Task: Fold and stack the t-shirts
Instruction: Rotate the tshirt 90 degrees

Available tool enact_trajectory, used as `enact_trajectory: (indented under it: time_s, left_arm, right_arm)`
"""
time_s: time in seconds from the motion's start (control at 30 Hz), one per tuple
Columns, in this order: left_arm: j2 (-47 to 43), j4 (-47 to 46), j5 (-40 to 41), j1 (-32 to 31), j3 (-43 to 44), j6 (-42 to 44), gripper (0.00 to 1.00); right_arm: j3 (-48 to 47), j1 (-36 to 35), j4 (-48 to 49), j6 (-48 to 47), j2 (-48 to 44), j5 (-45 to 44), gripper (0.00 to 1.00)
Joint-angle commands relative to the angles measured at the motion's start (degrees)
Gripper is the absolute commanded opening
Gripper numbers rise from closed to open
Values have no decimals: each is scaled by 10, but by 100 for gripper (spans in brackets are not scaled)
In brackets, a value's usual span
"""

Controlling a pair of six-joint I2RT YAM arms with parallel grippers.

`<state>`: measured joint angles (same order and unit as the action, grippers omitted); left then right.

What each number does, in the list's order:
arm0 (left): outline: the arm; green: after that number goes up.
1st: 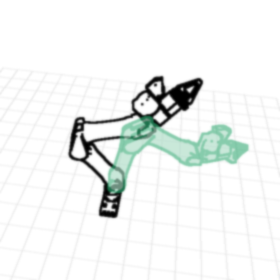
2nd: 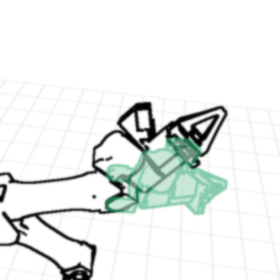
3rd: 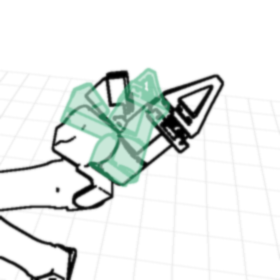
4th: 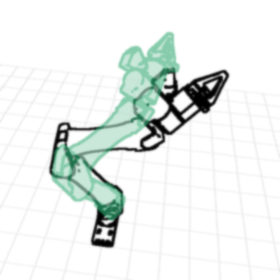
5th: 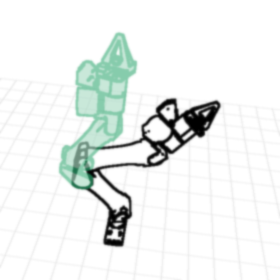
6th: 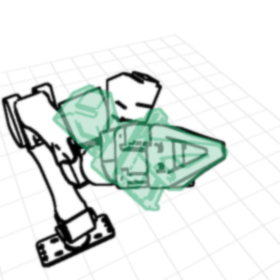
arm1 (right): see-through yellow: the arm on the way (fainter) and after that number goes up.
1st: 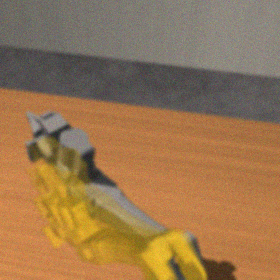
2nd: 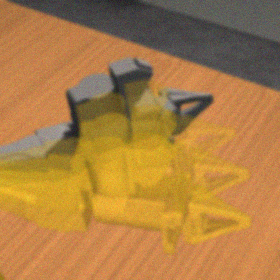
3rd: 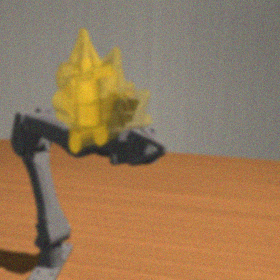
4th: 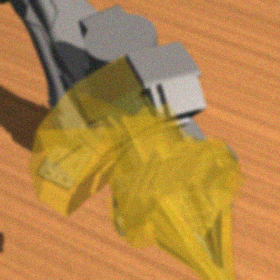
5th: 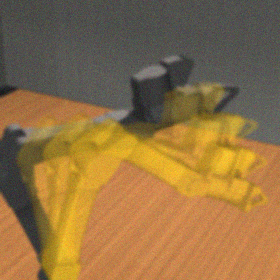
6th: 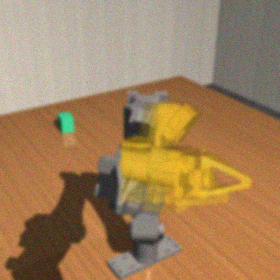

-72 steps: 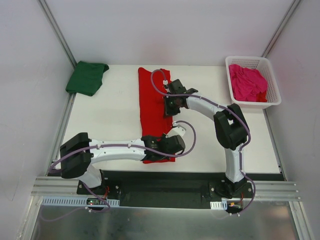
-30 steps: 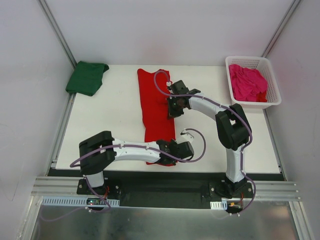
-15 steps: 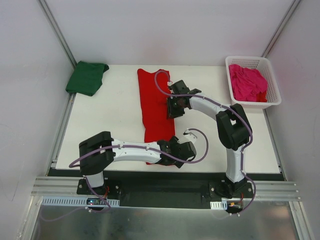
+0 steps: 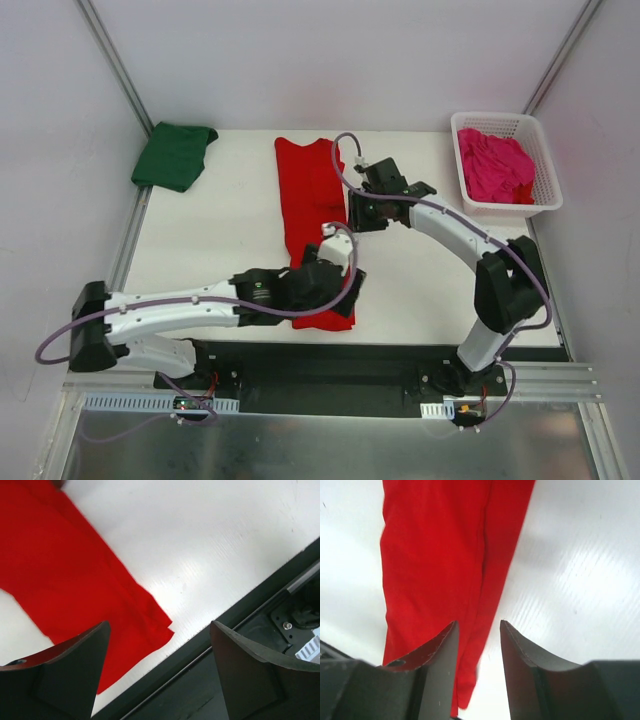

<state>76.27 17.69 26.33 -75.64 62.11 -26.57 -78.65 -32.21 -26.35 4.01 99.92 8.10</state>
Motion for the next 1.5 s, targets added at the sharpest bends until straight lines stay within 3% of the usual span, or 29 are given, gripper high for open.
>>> enact_trajectory:
  time_s: [0.0, 0.23, 0.33, 0.4, 0.47, 0.5, 0.53, 0.67, 1.0, 1.23, 1.47]
  left_arm:
    - [-82, 15, 22, 38, -100, -80, 81]
    - [-142, 17, 14, 45, -188, -146, 80]
    - [-128, 16, 12, 46, -201, -162, 77]
    - [-119, 10, 14, 46, -209, -170, 72]
    - [-105, -4, 15, 46, -213, -170, 56]
    - [-102, -9, 17, 46, -218, -171, 48]
    - [-94, -14, 22, 46, -219, -170, 31]
    - [-66, -57, 23, 46, -233, -165, 11]
    - [19, -127, 7, 46, -239, -161, 6]
    - [27, -130, -7, 46, -261, -179, 5]
    - [29, -129, -24, 46, -299, -199, 4]
  right_arm:
    - [73, -3, -4, 13, -80, 0, 42]
    - [157, -45, -6, 42, -168, -10, 42]
    - [174, -84, -11, 56, -183, -22, 33]
    - [181, -107, -10, 63, -189, -38, 17]
    - [191, -117, 0, 73, -191, -46, 2]
    - [193, -117, 2, 77, -191, -45, 2]
    - [195, -118, 8, 79, -190, -44, 2]
    - [197, -117, 21, 84, -176, -46, 1]
    - [61, -98, 24, 29, -38, -12, 2]
    - [-26, -52, 44, 28, 64, 54, 2]
    - [-69, -24, 44, 25, 105, 83, 2]
